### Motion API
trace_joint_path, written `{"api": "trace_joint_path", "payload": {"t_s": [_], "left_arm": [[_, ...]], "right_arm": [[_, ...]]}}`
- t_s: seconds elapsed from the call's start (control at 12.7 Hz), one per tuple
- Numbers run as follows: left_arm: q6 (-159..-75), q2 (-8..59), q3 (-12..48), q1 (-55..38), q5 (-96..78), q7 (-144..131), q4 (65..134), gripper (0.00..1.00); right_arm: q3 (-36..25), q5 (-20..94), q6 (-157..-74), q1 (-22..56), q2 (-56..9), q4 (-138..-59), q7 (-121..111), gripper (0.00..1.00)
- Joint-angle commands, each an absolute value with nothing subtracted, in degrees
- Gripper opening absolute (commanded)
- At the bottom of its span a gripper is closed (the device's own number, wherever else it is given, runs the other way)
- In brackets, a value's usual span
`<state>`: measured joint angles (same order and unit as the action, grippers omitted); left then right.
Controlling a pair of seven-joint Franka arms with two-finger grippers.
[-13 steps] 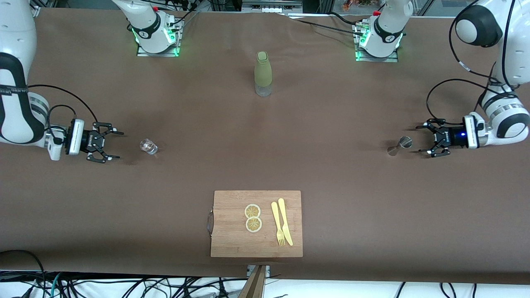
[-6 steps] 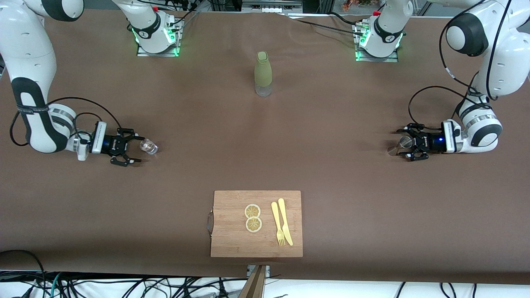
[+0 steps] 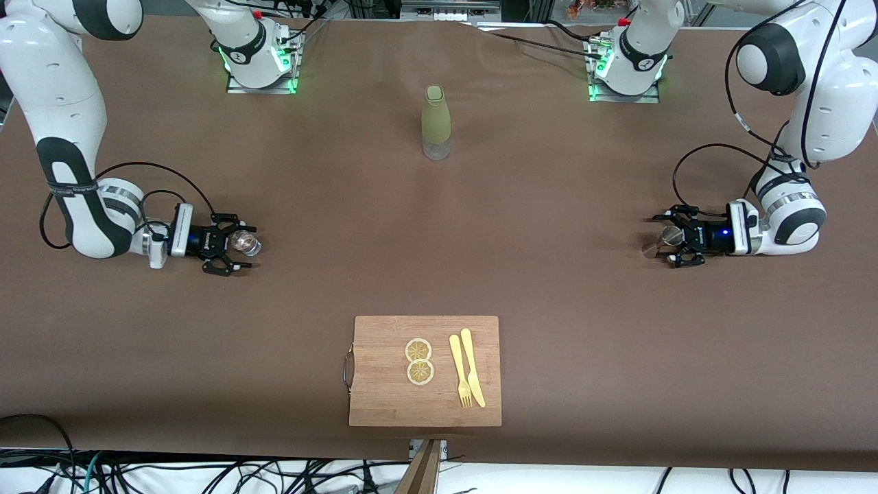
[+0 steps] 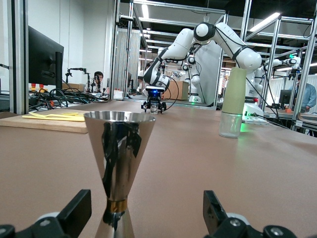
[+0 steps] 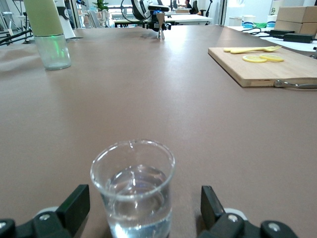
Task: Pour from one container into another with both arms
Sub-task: 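Grasp the steel jigger with the left gripper while the right gripper grasps the beaker, then lift the jigger and beaker and bring both grippers together mid-table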
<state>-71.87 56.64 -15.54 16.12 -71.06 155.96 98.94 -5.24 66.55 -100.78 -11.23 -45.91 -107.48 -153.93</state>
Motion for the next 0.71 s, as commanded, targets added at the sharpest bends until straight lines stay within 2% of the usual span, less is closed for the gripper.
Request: {"api": "trace_joint_path", "payload": {"t_s": [0.0,0.08,0.16,0.24,0.31,0.39,0.63], "left_arm": [[-71.8,57.0,-16.0,15.7,-72.3,161.5,99.2,0.95],[-71.8,57.0,-16.0,15.7,-72.3,161.5,99.2,0.88],[-71.7,57.0,-16.0,15.7,-72.1,161.5,99.2,0.78],[-71.6,57.0,-16.1,15.7,-71.7,161.5,99.2,0.7],[-71.5,57.0,-16.3,15.8,-71.6,161.6,99.2,0.69],[-71.3,57.0,-16.4,15.8,-71.6,161.6,99.2,0.69],[-70.8,57.0,-17.1,15.9,-71.5,161.6,99.2,0.7]], "right_arm": [[-4.0,67.5,-100.1,-12.5,-46.6,-107.2,-155.1,0.99],[-4.0,67.5,-100.0,-12.5,-46.6,-107.2,-155.2,0.97],[-4.0,67.5,-100.0,-12.5,-46.7,-107.2,-155.7,0.9],[-4.0,67.5,-100.0,-12.5,-46.7,-107.1,-156.1,0.77],[-4.0,67.5,-99.9,-12.5,-46.8,-107.2,-156.1,0.56],[-4.0,67.5,-99.9,-12.5,-46.8,-107.2,-156.2,0.48],[-4.0,67.4,-99.0,-12.5,-46.8,-107.1,-156.1,0.44]]}}
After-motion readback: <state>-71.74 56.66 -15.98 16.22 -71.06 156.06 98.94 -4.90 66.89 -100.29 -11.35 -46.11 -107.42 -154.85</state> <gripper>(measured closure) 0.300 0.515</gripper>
